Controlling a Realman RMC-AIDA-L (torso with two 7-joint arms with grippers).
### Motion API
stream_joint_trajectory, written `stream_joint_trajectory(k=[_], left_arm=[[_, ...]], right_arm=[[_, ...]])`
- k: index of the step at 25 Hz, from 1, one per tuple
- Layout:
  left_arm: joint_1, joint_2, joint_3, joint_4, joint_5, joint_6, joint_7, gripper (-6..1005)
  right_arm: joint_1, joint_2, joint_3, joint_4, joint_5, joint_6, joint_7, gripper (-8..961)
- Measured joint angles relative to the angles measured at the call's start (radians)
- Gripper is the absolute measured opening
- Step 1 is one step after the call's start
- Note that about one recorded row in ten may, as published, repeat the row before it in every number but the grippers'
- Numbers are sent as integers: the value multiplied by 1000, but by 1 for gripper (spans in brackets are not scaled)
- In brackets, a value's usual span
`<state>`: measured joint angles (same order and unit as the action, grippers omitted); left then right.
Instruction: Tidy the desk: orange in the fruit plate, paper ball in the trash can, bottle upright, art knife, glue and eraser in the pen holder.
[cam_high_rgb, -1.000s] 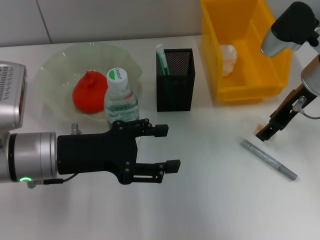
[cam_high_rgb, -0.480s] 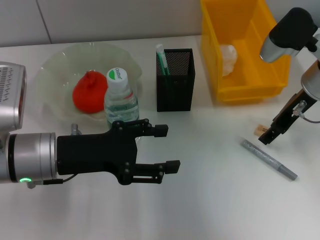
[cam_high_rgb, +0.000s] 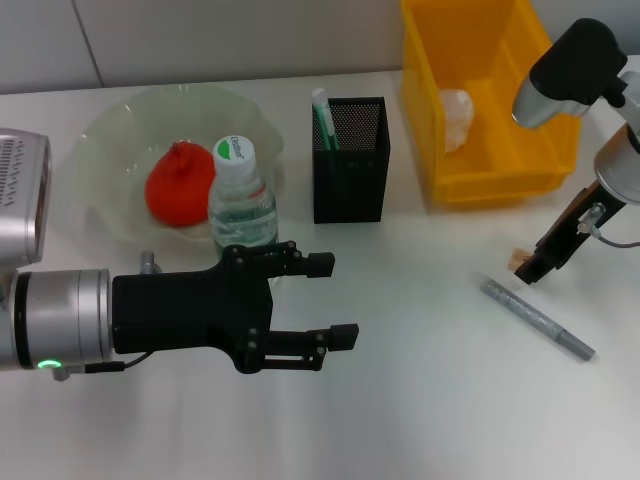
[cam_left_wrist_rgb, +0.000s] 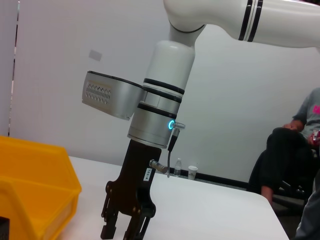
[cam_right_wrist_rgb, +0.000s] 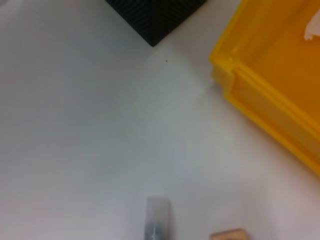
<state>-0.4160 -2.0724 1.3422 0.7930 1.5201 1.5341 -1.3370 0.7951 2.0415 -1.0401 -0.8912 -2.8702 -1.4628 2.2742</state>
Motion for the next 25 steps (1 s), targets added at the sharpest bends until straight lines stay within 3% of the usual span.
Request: stream_joint_trajectory(k=[25], left_arm=[[1, 0, 0, 0, 0, 0, 1, 802]], right_arm=[[10, 6, 0, 27, -17, 27, 21, 378]])
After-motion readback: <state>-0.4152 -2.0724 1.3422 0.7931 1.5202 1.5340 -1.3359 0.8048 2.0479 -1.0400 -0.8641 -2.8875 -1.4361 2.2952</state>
